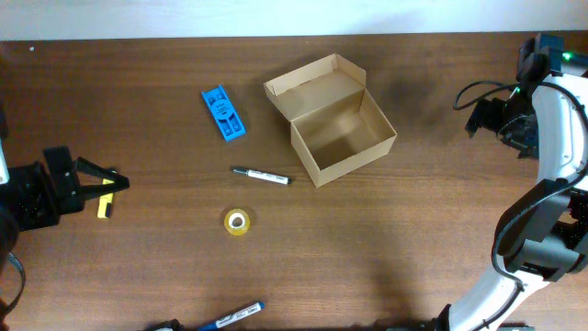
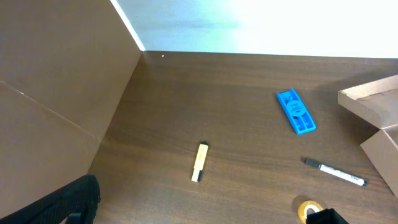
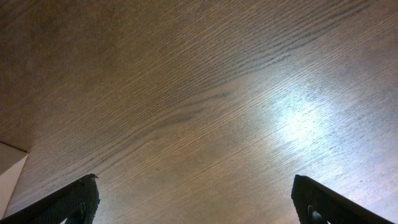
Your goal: Pack container
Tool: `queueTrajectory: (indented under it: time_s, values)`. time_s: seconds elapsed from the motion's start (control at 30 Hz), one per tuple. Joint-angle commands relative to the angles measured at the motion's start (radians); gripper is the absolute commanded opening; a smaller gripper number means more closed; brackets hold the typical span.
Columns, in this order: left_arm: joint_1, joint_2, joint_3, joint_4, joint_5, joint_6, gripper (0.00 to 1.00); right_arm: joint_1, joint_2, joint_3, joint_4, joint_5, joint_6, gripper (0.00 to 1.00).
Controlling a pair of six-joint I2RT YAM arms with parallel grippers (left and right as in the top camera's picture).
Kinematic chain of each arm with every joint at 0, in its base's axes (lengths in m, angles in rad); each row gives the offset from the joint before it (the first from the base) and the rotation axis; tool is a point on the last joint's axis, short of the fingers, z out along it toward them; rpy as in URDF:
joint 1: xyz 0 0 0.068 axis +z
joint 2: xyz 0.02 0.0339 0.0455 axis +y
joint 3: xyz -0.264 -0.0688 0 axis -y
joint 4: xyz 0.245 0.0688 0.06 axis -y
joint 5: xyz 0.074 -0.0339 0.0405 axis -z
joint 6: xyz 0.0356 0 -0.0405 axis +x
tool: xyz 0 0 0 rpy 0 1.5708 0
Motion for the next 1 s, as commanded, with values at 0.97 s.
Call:
queueTrajectory:
  time_s: [0.97]
  values:
    - [-0.005,-0.019,0.008,-0.003,-0.003,-0.002,1.0,0.003,-0.011,-0.004,0.0,0.013,0.002,0.99]
